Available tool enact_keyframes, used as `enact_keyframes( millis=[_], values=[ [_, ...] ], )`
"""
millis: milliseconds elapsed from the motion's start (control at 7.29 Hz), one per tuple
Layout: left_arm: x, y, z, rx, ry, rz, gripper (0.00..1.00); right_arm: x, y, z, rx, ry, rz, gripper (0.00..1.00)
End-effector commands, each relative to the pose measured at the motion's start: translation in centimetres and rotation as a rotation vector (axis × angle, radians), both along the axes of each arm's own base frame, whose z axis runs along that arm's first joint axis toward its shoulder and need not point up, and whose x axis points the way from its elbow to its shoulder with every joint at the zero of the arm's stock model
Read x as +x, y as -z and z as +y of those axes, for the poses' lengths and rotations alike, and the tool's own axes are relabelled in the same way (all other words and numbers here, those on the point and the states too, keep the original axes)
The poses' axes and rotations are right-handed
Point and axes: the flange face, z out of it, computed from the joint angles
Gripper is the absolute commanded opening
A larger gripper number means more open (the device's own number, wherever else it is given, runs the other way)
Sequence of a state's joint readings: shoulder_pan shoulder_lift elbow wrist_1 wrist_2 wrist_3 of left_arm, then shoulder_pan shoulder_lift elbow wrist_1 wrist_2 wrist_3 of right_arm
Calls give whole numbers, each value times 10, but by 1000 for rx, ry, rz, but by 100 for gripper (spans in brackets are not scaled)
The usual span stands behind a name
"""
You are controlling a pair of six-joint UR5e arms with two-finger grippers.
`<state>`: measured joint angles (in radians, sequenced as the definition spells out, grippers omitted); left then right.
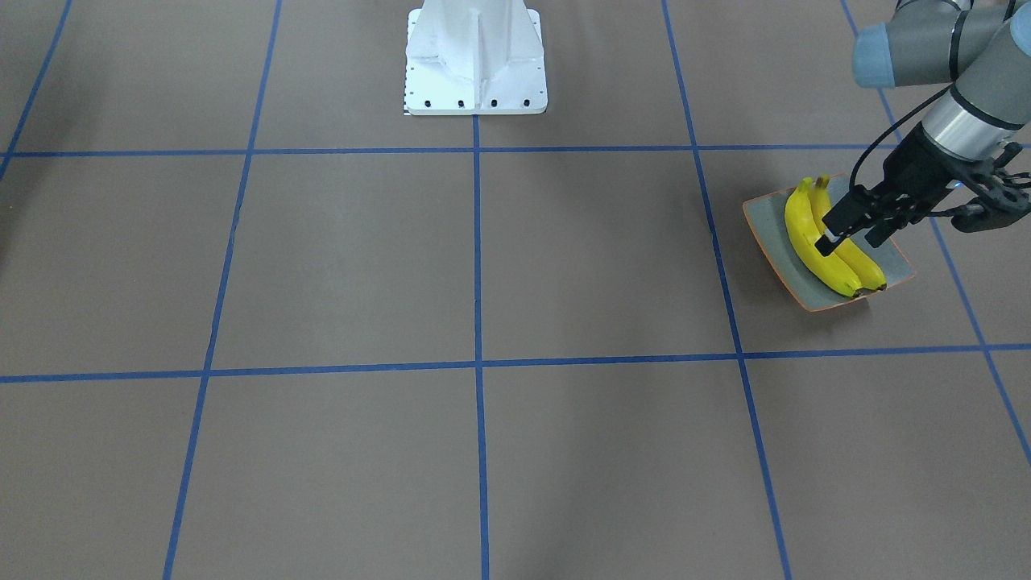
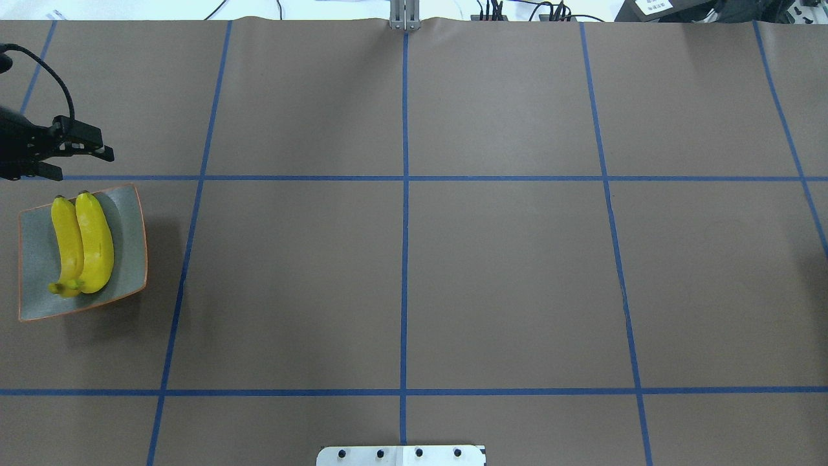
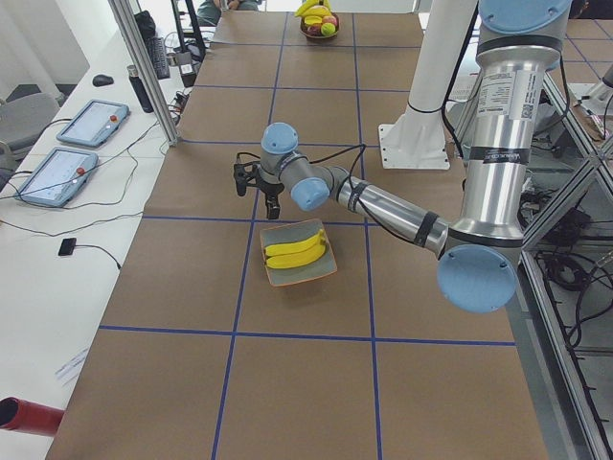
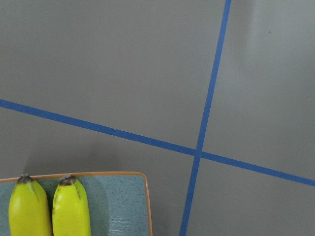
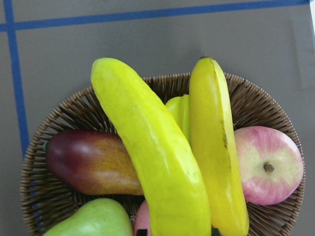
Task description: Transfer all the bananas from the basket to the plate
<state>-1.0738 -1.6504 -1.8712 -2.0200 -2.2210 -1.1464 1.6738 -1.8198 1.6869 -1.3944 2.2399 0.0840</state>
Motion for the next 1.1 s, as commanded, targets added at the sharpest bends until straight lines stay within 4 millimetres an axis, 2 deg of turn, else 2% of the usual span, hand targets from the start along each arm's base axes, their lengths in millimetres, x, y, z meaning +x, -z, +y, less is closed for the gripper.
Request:
enact_keyframes(
  millis=[0, 137, 412, 549, 686, 823, 960],
  values=[
    [4, 15, -7, 8, 5, 22, 100, -17, 64, -51, -1, -86, -132, 0],
    [8, 28, -13, 17, 12, 37, 100, -43, 98, -79, -15, -105, -221, 0],
    [25, 81, -38, -23, 77, 121, 100, -126, 195, -148, -42, -160, -339, 0],
    [35, 106, -48, -38, 97, 160, 100, -175, 239, -167, -49, -178, -388, 0],
    [61, 137, -52, -56, 89, 204, 100, -215, 286, -182, -70, -205, -442, 0],
    [84, 168, -53, -80, 86, 250, 100, -262, 327, -188, -92, -202, -486, 0],
    [99, 184, -55, -80, 83, 300, 100, -303, 362, -187, -96, -224, -518, 0]
  ],
)
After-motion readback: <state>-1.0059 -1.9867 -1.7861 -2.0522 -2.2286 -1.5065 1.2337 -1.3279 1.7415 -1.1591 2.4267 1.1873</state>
